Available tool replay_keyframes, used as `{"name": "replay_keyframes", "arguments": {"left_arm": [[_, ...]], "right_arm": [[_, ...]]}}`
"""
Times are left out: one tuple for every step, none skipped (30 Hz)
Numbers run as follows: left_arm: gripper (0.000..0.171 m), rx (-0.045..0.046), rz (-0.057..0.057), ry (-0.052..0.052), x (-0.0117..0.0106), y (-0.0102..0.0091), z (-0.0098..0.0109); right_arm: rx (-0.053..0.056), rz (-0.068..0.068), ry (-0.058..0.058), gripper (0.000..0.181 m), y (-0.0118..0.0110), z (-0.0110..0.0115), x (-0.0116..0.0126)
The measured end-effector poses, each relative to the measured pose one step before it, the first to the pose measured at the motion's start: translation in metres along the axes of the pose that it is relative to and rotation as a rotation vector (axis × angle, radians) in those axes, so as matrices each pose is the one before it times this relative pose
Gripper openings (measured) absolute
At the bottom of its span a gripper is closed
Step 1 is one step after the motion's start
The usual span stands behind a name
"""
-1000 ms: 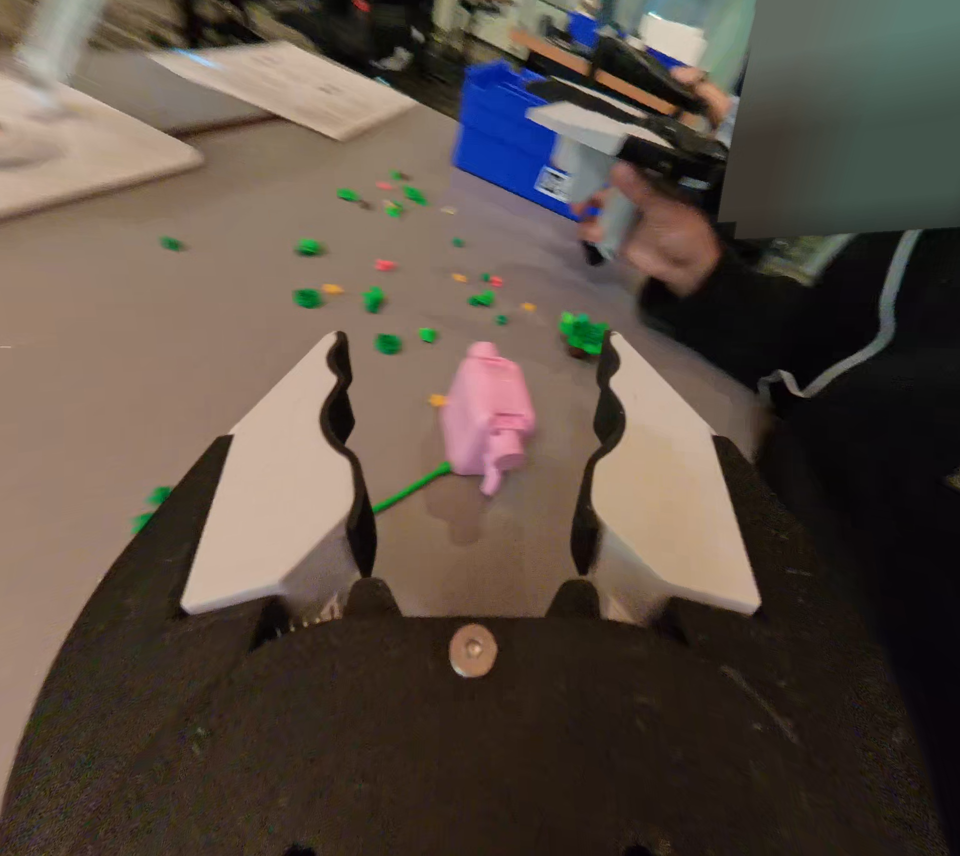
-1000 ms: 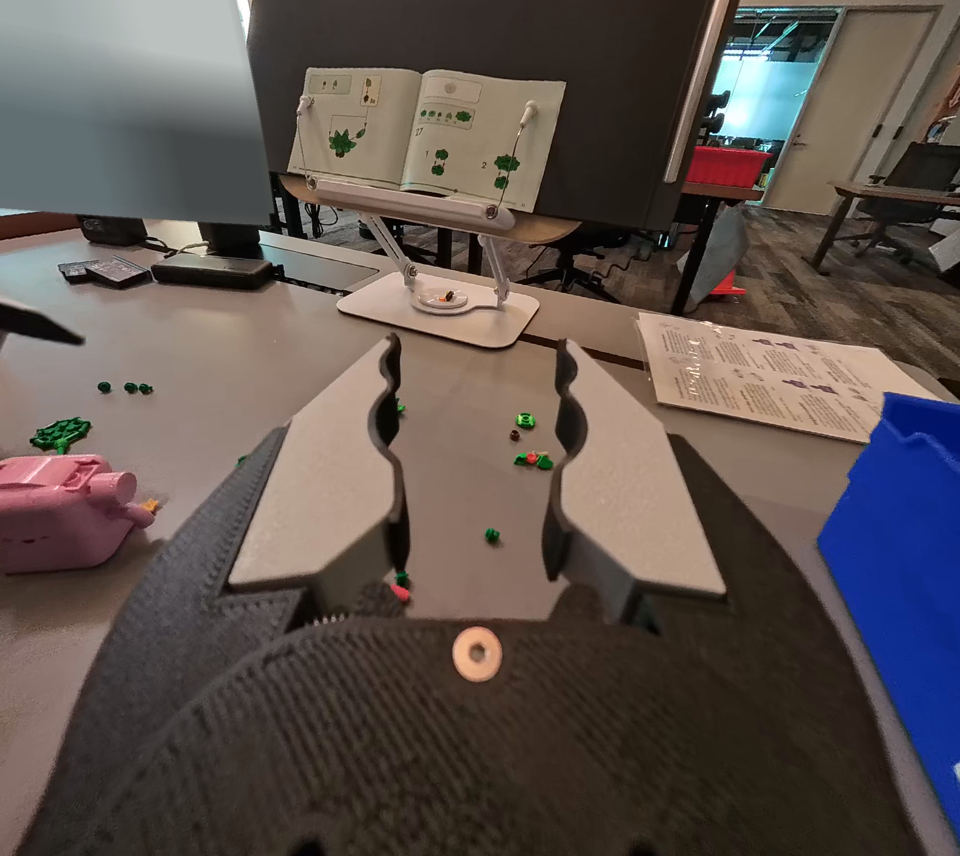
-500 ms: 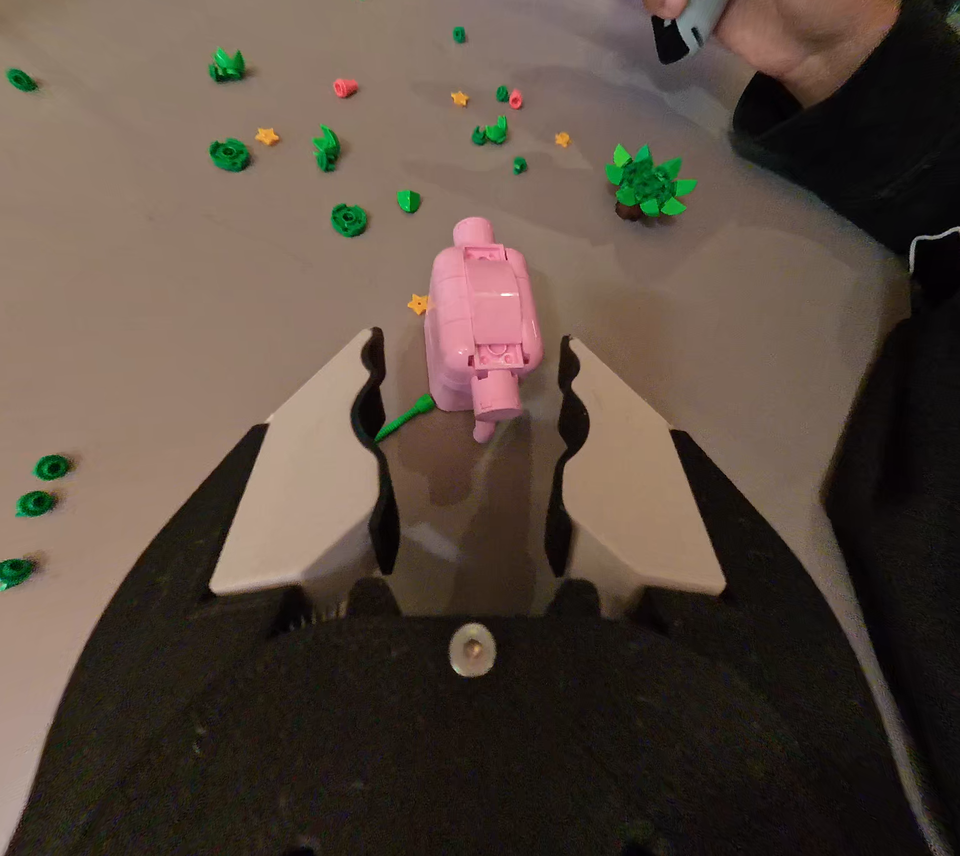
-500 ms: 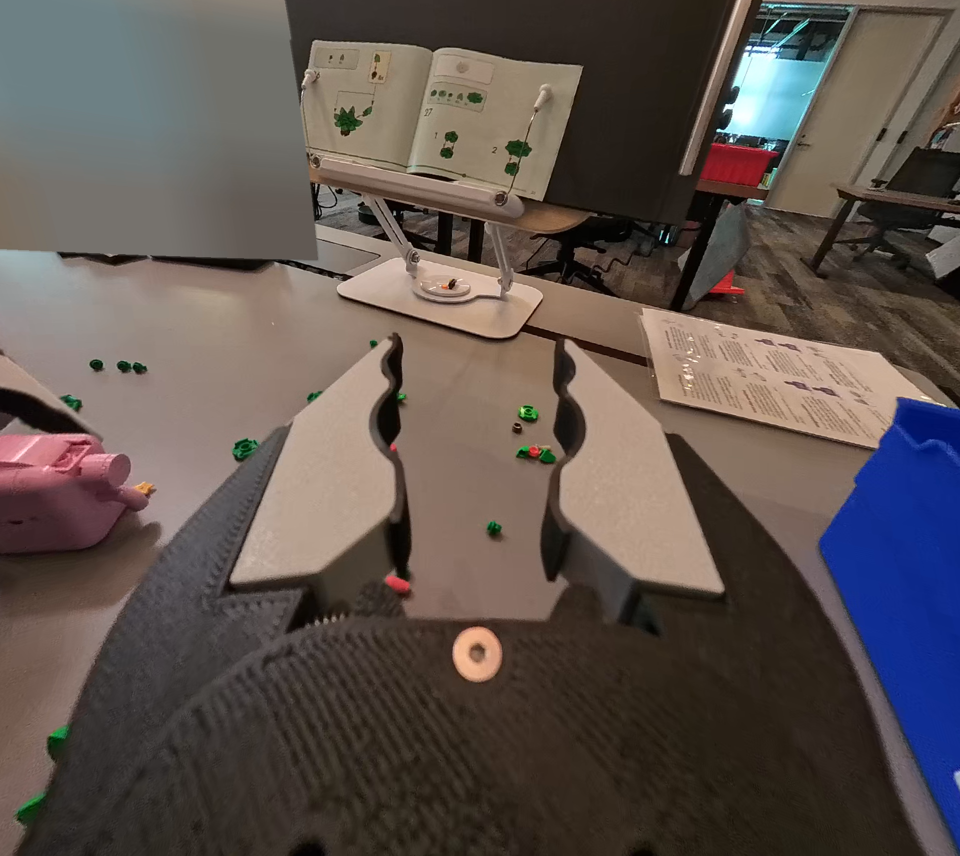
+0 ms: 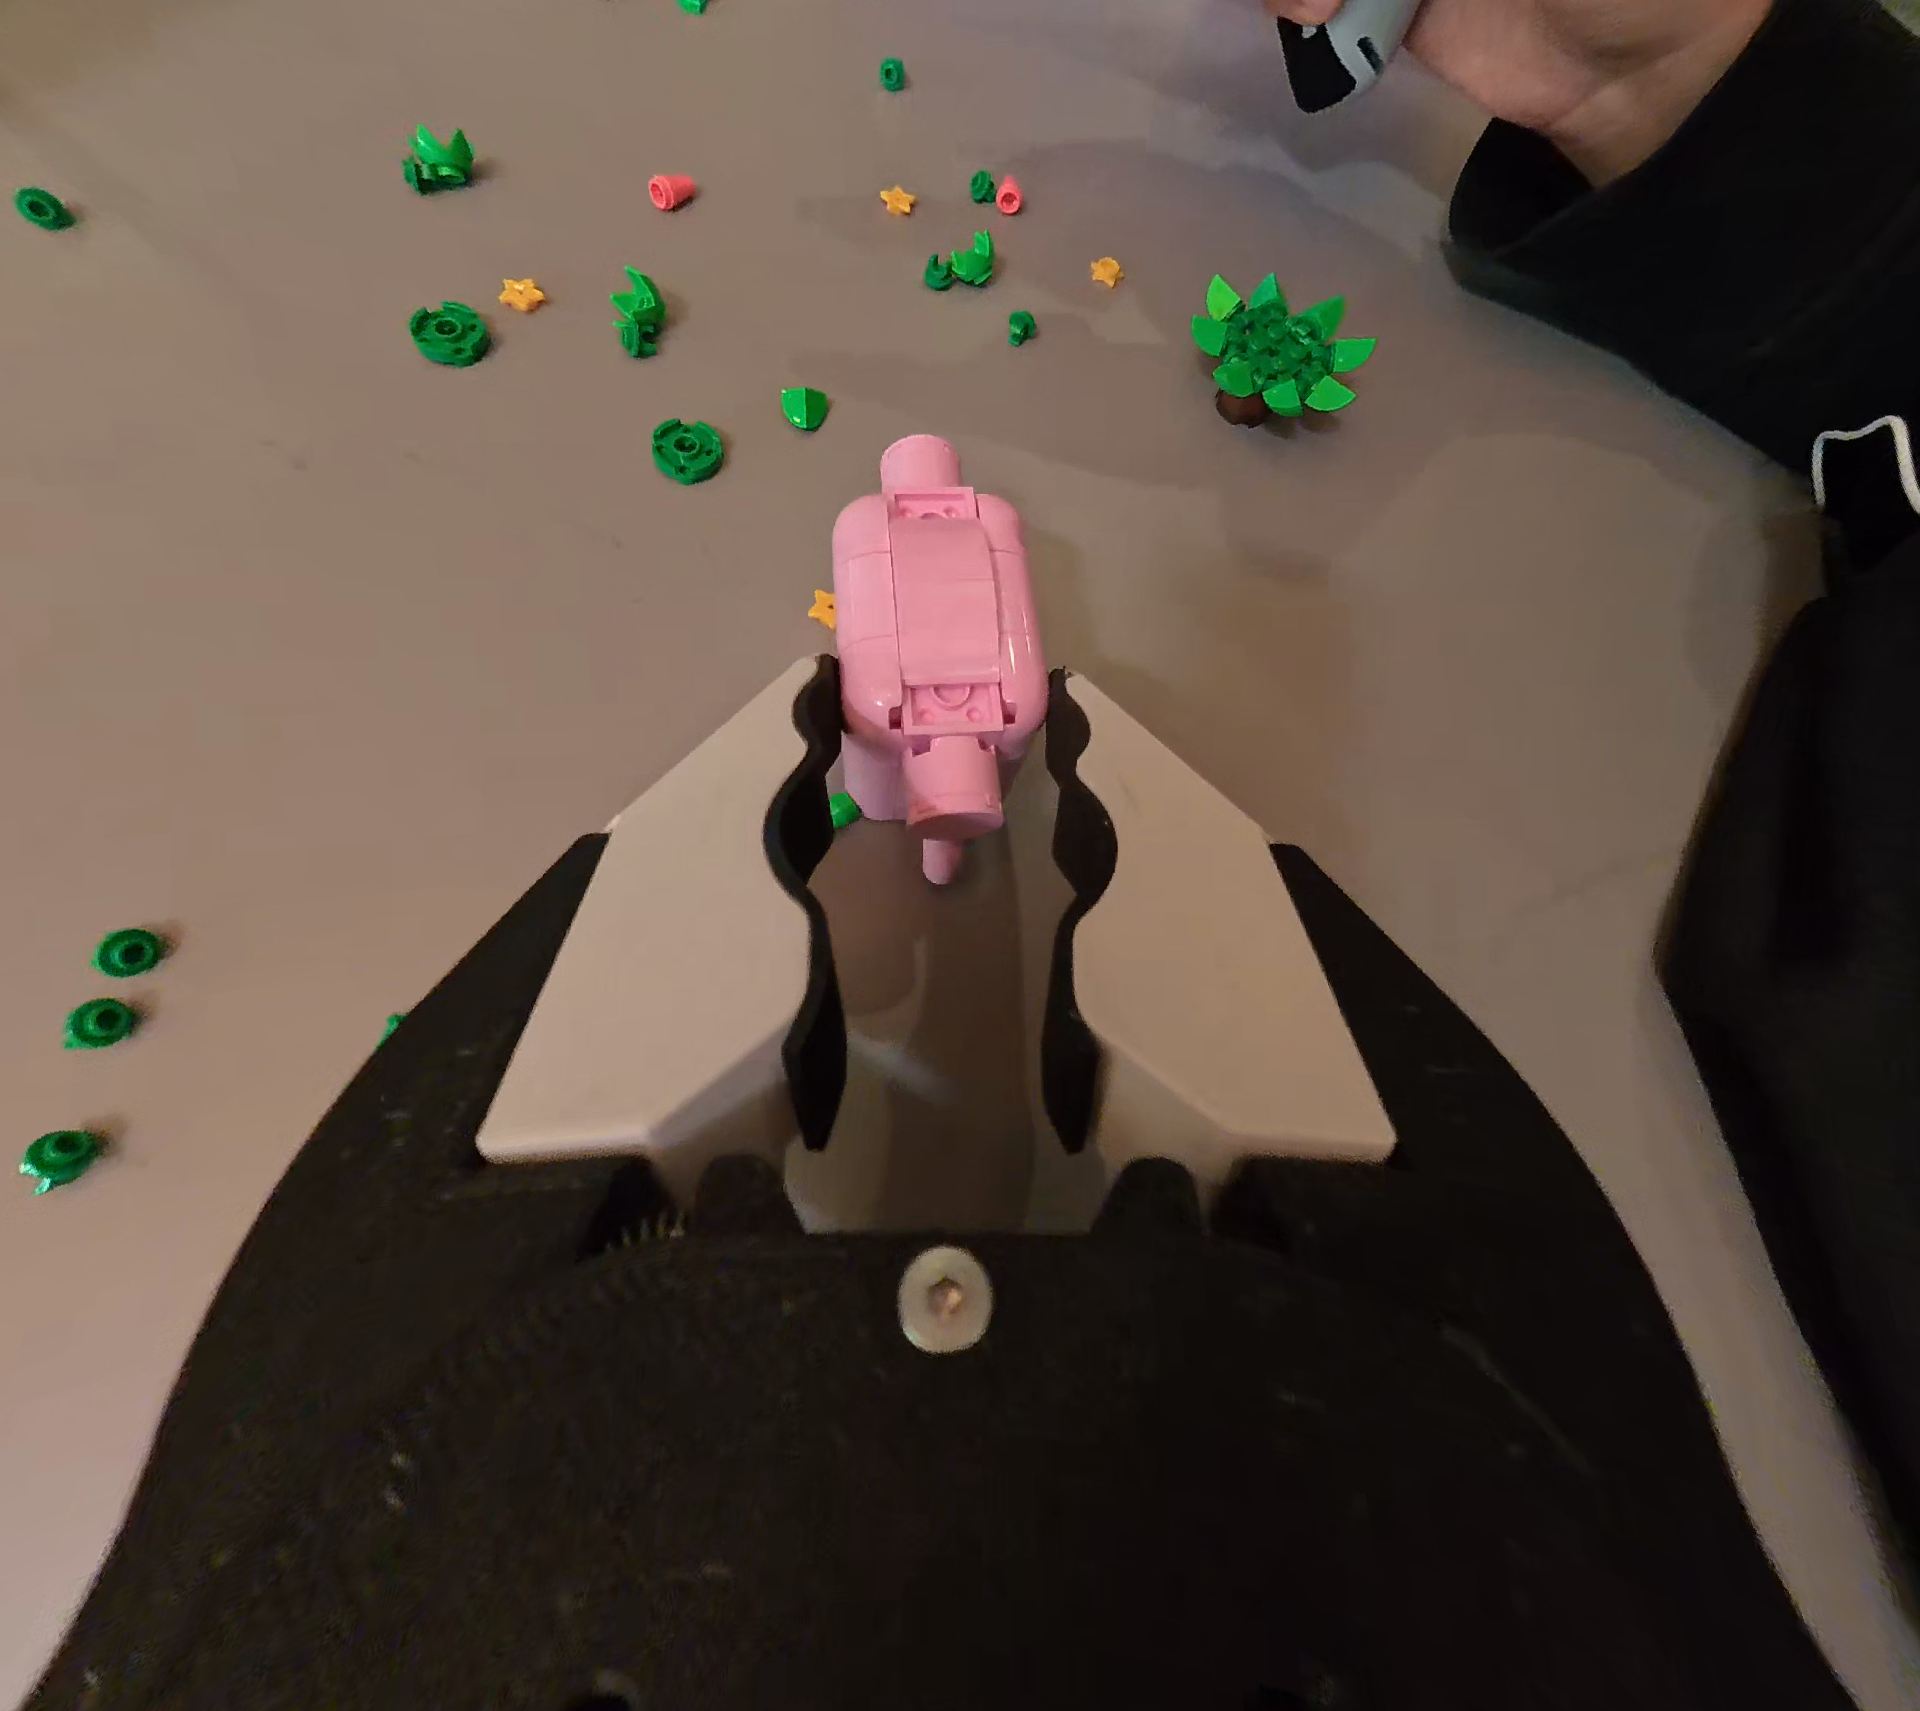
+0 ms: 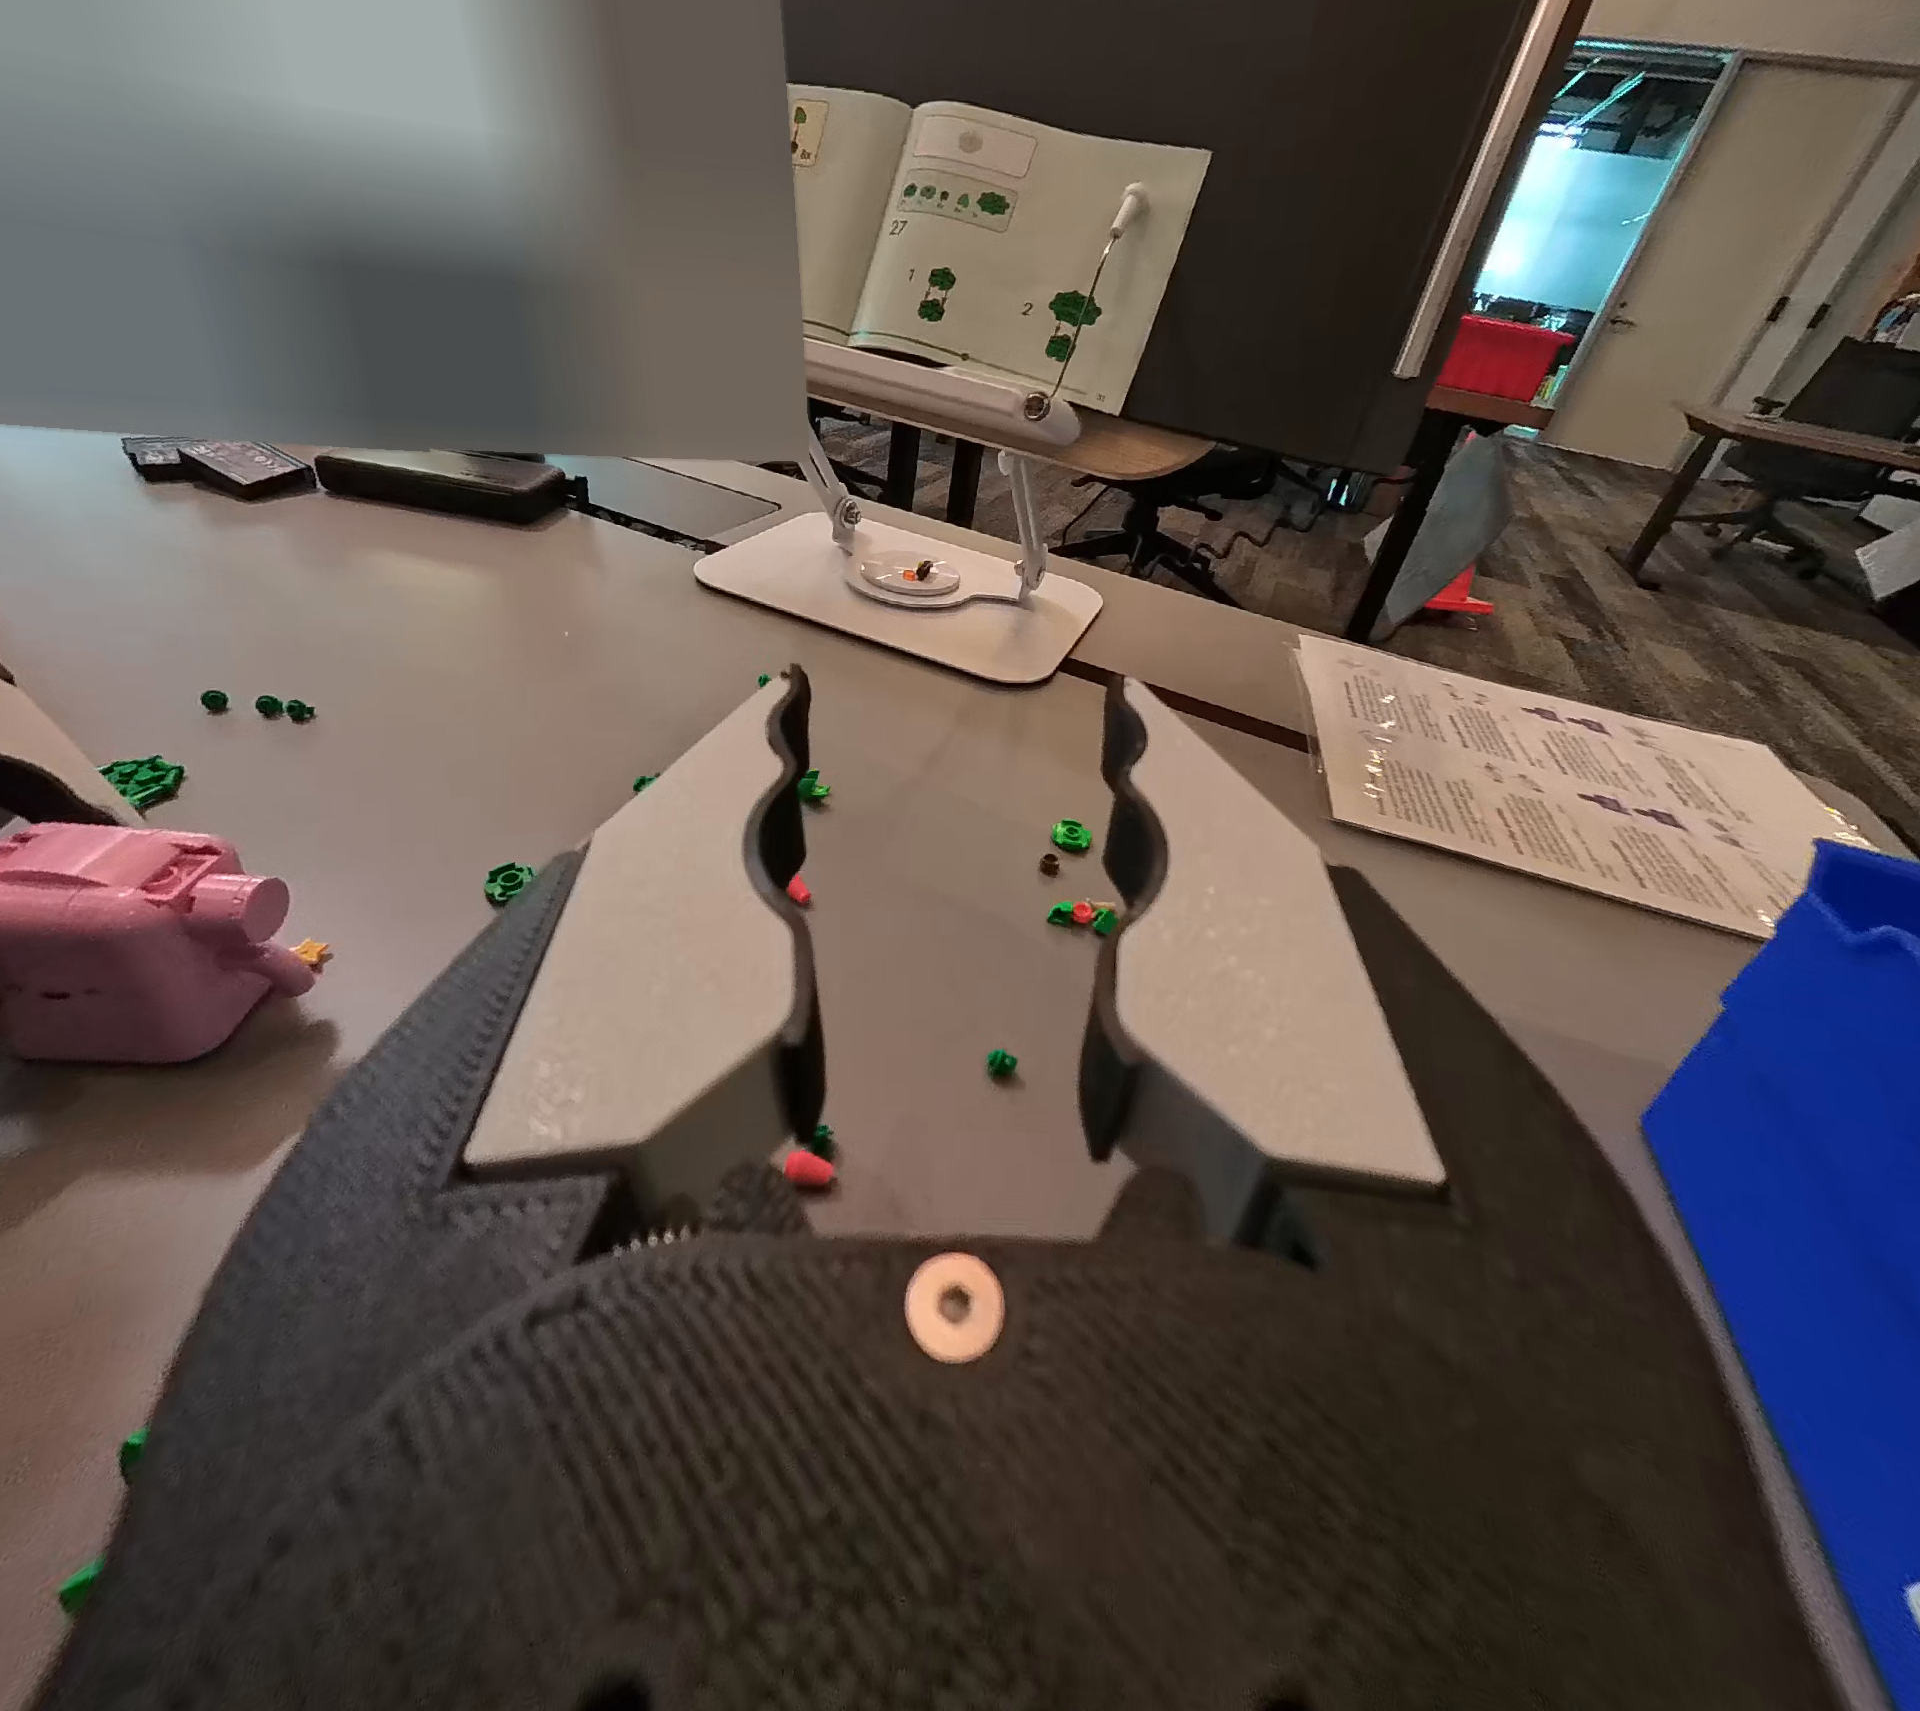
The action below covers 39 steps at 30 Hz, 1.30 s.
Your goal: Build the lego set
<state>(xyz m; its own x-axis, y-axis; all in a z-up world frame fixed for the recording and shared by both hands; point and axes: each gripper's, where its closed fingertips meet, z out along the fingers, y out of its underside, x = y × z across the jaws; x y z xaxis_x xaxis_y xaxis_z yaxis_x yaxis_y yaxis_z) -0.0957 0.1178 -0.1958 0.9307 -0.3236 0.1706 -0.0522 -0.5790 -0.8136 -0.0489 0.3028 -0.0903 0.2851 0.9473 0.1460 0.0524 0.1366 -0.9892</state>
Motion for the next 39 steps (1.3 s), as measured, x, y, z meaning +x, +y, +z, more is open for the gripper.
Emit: {"name": "replay_keyframes", "arguments": {"left_arm": [[0.035, -0.00257, -0.0011, 0.0030, 0.00005, 0.00030, -0.00042], [0.035, -0.00564, 0.0074, -0.0023, -0.00063, 0.00061, -0.00098], [0.035, -0.00757, 0.0093, -0.0144, -0.00249, 0.00082, -0.00160], [0.035, -0.00857, 0.0103, -0.0251, -0.00435, 0.00116, -0.00207], [0.035, -0.00974, 0.0102, -0.0218, -0.00440, 0.00156, -0.00256], [0.035, -0.00752, 0.0028, -0.0172, -0.00415, 0.00151, -0.00281], [0.035, -0.00425, -0.0035, -0.0188, -0.00479, 0.00153, -0.00278], [0.035, 0.00011, -0.0049, -0.0179, -0.00478, 0.00123, -0.00250], [0.035, 0.00260, -0.0045, -0.0101, -0.00370, 0.00109, -0.00206], [0.035, 0.00331, -0.0092, -0.0038, -0.00303, 0.00086, -0.00158], [0.035, 0.00290, -0.0109, 0.0007, -0.00221, 0.00063, -0.00125], [0.035, 0.00217, -0.0092, -0.0005, -0.00190, 0.00046, -0.00091], [0.035, 0.00149, -0.0046, -0.0047, -0.00186, 0.00034, -0.00070], [0.035, 0.00131, -0.0009, -0.0042, -0.00122, 0.00018, -0.00034], [0.035, 0.00122, -0.0005, 0.0011, 0.00002, 0.00004, -0.00005], [0.035, 0.00024, -0.0002, 0.0031, 0.00040, 0.00015, 0.00027], [0.035, -0.00029, 0.0004, 0.0015, 0.00013, 0.00022, 0.00023], [0.036, 0.00104, 0.0001, 0.0018, 0.00016, 0.00000, 0.00003], [0.036, 0.00117, -0.0021, 0.0033, 0.00010, 0.00010, 0.00014], [0.036, 0.00118, -0.0029, 0.0050, 0.00031, 0.00008, -0.00002], [0.036, 0.00095, -0.0007, 0.0077, 0.00075, 0.00011, 0.00001], [0.036, -0.00058, 0.0028, 0.0105, 0.00137, 0.00030, 0.00002], [0.036, -0.00244, 0.0054, 0.0101, 0.00135, 0.00039, -0.00017], [0.036, -0.00340, 0.0072, 0.0067, 0.00077, 0.00058, -0.00031], [0.036, -0.00375, 0.0072, 0.0088, 0.00091, 0.00062, -0.00053], [0.036, -0.00402, 0.0060, 0.0206, 0.00247, 0.00074, -0.00070], [0.036, -0.00453, 0.0050, 0.0385, 0.00478, 0.00128, -0.00081], [0.036, -0.00619, 0.0005, 0.0447, 0.00546, 0.00156, -0.00101], [0.036, -0.00551, -0.0033, 0.0378, 0.00409, 0.00134, -0.00168], [0.036, 0.00306, -0.0019, 0.0206, 0.00185, 0.00015, -0.00268], [0.035, 0.02056, 0.0013, -0.0067, -0.00176, -0.00199, -0.00403], [0.035, 0.02716, 0.0075, -0.0323, -0.00527, -0.00326, -0.00582], [0.035, 0.02475, 0.0155, -0.0363, -0.00576, -0.00296, -0.00693], [0.034, 0.02574, 0.0144, -0.0348, -0.00624, -0.00250, -0.00770], [0.034, 0.02402, 0.0066, -0.0419, -0.00850, -0.00162, -0.00765], [0.035, 0.01393, 0.0048, -0.0486, -0.01069, 0.00036, -0.00760], [0.035, 0.00213, 0.0039, -0.0517, -0.01201, 0.00242, -0.00721], [0.035, -0.00838, -0.0023, -0.0447, -0.01178, 0.00412, -0.00646], [0.035, -0.00915, -0.0080, -0.0201, -0.00834, 0.00460, -0.00571]], "right_arm": [[-0.0020, -0.0019, -0.0018, 0.055, 0.00042, 0.00019, -0.00045], [-0.0018, -0.0026, -0.0016, 0.055, 0.00046, 0.00024, -0.00061], [-0.0024, -0.0028, -0.0008, 0.055, 0.00056, 0.00023, -0.00039], [-0.0027, -0.0025, -0.0003, 0.055, 0.00063, 0.00027, -0.00015], [-0.0025, -0.0014, -0.0006, 0.055, 0.00062, 0.00021, -0.00015], [-0.0022, 0.0002, -0.0014, 0.055, 0.00049, 0.00014, -0.00033], [-0.0015, 0.0010, -0.0020, 0.055, 0.00040, 0.00022, -0.00037], [-0.0013, 0.0006, -0.0017, 0.055, 0.00037, 0.00023, -0.00031], [-0.0014, -0.0006, -0.0012, 0.055, 0.00025, 0.00004, -0.00039], [-0.0007, -0.0016, -0.0007, 0.055, -0.00005, -0.00004, -0.00028], [0.0007, -0.0018, -0.0003, 0.055, -0.00035, -0.00007, -0.00026], [0.0013, -0.0017, -0.0001, 0.054, -0.00033, -0.00012, -0.00023], [0.0009, -0.0017, -0.0001, 0.054, -0.00035, -0.00022, -0.00009], [0.0006, -0.0012, 0.0001, 0.054, -0.00031, -0.00015, -0.00012], [0.0006, -0.0001, -0.0004, 0.054, -0.00029, -0.00009, -0.00008], [0.0009, 0.0008, -0.0011, 0.054, -0.00033, -0.00016, -0.00021], [0.0009, 0.0008, -0.0014, 0.054, -0.00024, -0.00006, -0.00031], [0.0002, -0.0001, -0.0012, 0.054, -0.00016, -0.00004, -0.00033], [-0.0005, -0.0012, -0.0004, 0.054, -0.00007, 0.00000, -0.00016], [0.0003, -0.0016, -0.0002, 0.054, -0.00029, -0.00019, -0.00023], [0.0010, -0.0012, -0.0007, 0.054, -0.00040, -0.00014, -0.00034], [0.0011, -0.0008, -0.0010, 0.054, -0.00041, -0.00013, -0.00040], [0.0010, -0.0010, -0.0011, 0.054, -0.00050, -0.00004, -0.00041], [0.0008, -0.0018, -0.0004, 0.054, -0.00037, -0.00015, -0.00025], [0.0008, -0.0024, 0.0001, 0.054, -0.00037, -0.00028, -0.00021], [0.0013, -0.0022, 0.0005, 0.054, -0.00054, -0.00024, -0.00015], [0.0023, -0.0017, 0.0003, 0.054, -0.00076, -0.00034, -0.00004], [0.0029, -0.0013, 0.0004, 0.054, -0.00085, -0.00029, -0.00006], [0.0022, -0.0016, 0.0008, 0.054, -0.00074, -0.00034, 0.00002], [0.0017, -0.0016, 0.0013, 0.054, -0.00064, -0.00033, 0.00028], [0.0022, -0.0009, 0.0012, 0.054, -0.00071, -0.00038, 0.00024], [0.0027, 0.0002, 0.0009, 0.054, -0.00066, -0.00032, 0.00021], [0.0022, 0.0012, 0.0000, 0.054, -0.00069, -0.00023, 0.00010], [0.0020, 0.0015, -0.0006, 0.054, -0.00053, -0.00022, 0.00007], [0.0013, 0.0007, -0.0002, 0.054, -0.00016, 0.00002, 0.00004], [-0.0005, 0.0000, 0.0003, 0.054, 0.00030, 0.00012, 0.00017], [-0.0026, -0.0001, 0.0000, 0.054, 0.00060, 0.00028, 0.00015], [-0.0020, 0.0006, -0.0007, 0.054, 0.00040, 0.00011, -0.00002], [0.0013, 0.0015, -0.0010, 0.054, -0.00036, -0.00010, -0.00016]]}}
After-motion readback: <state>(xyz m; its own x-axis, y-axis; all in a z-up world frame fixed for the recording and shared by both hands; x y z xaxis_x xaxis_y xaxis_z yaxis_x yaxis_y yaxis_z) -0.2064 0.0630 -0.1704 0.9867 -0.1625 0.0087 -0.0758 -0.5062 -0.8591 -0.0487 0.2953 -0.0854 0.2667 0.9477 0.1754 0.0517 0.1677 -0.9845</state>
